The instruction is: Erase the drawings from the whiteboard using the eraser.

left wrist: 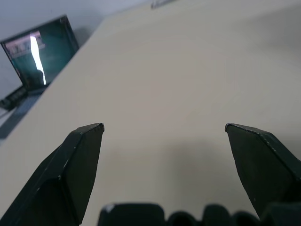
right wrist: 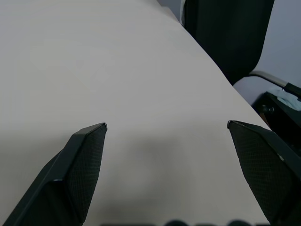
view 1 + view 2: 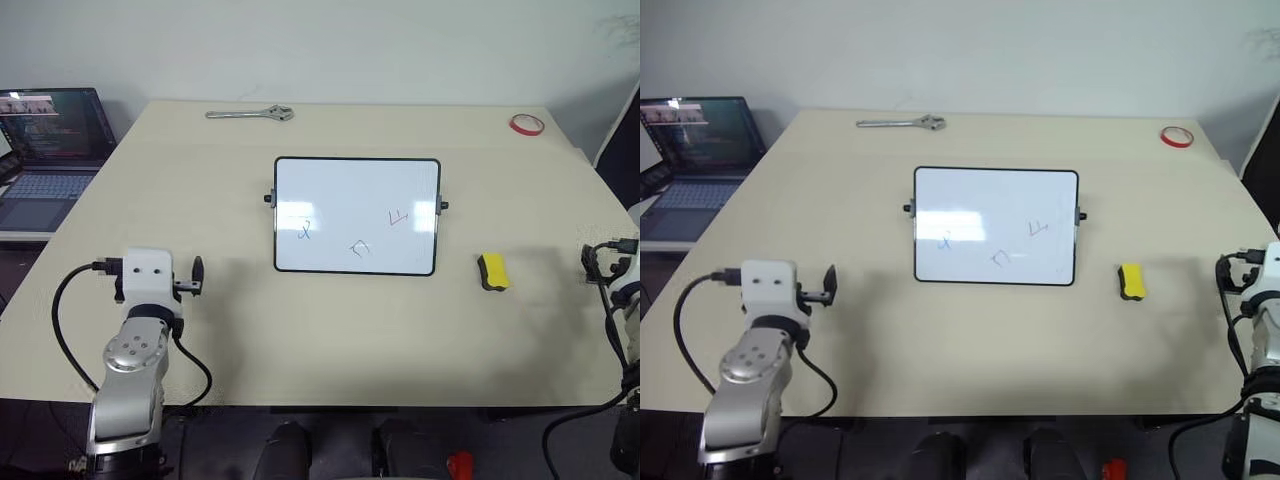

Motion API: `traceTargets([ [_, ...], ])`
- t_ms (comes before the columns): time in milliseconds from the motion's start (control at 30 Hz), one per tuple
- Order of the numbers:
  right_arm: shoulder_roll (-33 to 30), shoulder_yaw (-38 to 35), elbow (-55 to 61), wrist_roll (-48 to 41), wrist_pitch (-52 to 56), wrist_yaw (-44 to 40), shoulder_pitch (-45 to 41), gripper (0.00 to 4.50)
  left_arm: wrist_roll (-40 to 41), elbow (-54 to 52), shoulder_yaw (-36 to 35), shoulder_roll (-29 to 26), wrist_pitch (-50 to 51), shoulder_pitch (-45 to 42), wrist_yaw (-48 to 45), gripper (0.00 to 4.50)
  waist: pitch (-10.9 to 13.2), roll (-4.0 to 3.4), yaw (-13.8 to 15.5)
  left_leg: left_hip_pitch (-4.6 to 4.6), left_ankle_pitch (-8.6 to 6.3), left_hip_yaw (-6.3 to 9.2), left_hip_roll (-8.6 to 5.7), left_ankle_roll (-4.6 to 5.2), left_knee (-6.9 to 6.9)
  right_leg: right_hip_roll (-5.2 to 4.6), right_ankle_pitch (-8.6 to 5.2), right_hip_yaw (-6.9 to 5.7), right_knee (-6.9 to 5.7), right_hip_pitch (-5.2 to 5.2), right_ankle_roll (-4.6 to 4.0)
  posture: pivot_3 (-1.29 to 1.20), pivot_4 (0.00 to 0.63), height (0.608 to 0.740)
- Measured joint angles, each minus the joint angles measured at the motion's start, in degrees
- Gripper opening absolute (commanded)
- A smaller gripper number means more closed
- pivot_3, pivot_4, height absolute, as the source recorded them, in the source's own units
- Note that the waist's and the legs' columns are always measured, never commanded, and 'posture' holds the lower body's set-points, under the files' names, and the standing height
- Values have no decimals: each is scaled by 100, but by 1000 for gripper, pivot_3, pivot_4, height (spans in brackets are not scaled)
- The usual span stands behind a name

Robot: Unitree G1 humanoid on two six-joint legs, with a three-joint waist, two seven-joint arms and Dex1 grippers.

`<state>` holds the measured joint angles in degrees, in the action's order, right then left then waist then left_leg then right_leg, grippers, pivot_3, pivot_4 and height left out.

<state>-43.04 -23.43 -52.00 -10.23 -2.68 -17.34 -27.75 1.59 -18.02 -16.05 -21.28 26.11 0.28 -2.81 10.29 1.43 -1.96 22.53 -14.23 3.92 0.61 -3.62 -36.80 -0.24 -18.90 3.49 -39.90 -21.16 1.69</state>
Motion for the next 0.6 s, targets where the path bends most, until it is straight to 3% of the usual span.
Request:
traceTargets([
  [233, -52, 0, -111, -17, 11, 34, -33, 4487, 193, 64, -234, 199, -20, 40, -9, 4500, 0, 0, -2, -4, 0, -8, 0, 0, -2, 0, 1, 7, -3, 0, 2, 0, 150, 740],
  [600, 677, -54, 3137, -685, 1384, 192, 831, 4487, 1153, -248, -261, -770, 56, -642, -1496, 4500, 1, -3, 15, 8, 0, 3, 0, -3, -4, -2, 2, 2, -2, -6, 4, 0, 150, 740],
])
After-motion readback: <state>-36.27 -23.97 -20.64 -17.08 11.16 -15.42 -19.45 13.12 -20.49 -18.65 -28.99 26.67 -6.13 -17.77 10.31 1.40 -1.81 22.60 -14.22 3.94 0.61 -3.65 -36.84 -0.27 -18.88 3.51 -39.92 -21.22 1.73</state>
